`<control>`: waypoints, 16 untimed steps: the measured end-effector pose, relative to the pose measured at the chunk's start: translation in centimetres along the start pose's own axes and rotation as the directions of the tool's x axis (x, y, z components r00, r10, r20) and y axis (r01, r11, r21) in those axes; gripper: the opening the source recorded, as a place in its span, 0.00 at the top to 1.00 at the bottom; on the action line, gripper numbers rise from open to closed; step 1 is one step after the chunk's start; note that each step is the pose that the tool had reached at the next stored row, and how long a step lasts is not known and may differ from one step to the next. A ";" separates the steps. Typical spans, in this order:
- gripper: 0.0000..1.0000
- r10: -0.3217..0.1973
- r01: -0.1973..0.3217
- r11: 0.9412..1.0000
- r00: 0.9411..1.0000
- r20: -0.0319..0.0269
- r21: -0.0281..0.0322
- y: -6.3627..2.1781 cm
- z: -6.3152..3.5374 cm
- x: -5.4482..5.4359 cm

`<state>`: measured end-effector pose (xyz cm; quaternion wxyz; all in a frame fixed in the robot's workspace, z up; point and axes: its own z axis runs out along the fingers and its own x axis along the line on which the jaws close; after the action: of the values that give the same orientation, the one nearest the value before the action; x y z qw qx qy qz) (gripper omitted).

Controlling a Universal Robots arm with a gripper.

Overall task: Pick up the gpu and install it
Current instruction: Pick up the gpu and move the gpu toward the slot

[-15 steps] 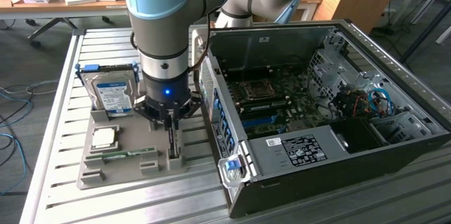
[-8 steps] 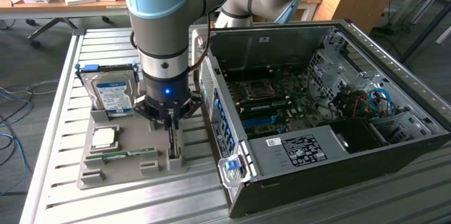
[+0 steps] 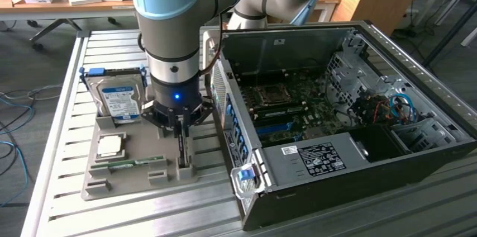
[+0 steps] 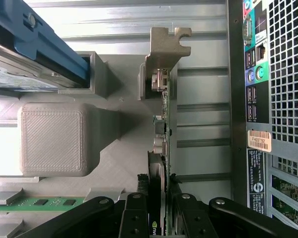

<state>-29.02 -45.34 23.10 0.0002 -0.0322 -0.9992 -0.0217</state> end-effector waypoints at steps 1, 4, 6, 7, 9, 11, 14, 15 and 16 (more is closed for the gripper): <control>0.74 0.000 0.000 1.000 1.000 0.000 0.000 0.00 0.00 0.0; 0.74 0.000 0.000 1.000 1.000 0.000 0.000 0.00 -0.05 0.0; 0.74 0.000 0.000 1.000 1.000 0.000 0.000 0.01 -0.22 0.0; 0.74 0.000 0.000 1.000 1.000 0.000 0.000 0.01 -0.33 0.0; 0.74 0.000 0.000 1.000 1.000 0.000 0.000 0.03 -0.62 0.0; 0.74 0.000 0.000 1.000 1.000 0.000 0.000 0.04 -1.01 0.0; 0.74 0.000 0.000 1.000 1.000 0.000 0.000 0.07 -1.63 0.0; 0.74 0.000 0.000 1.000 1.000 0.000 0.000 0.08 -1.82 0.0; 0.74 0.000 0.000 1.000 1.000 0.000 0.000 0.09 -2.06 0.0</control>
<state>-29.02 -45.34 25.16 0.0002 -0.0322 -0.9992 -0.0219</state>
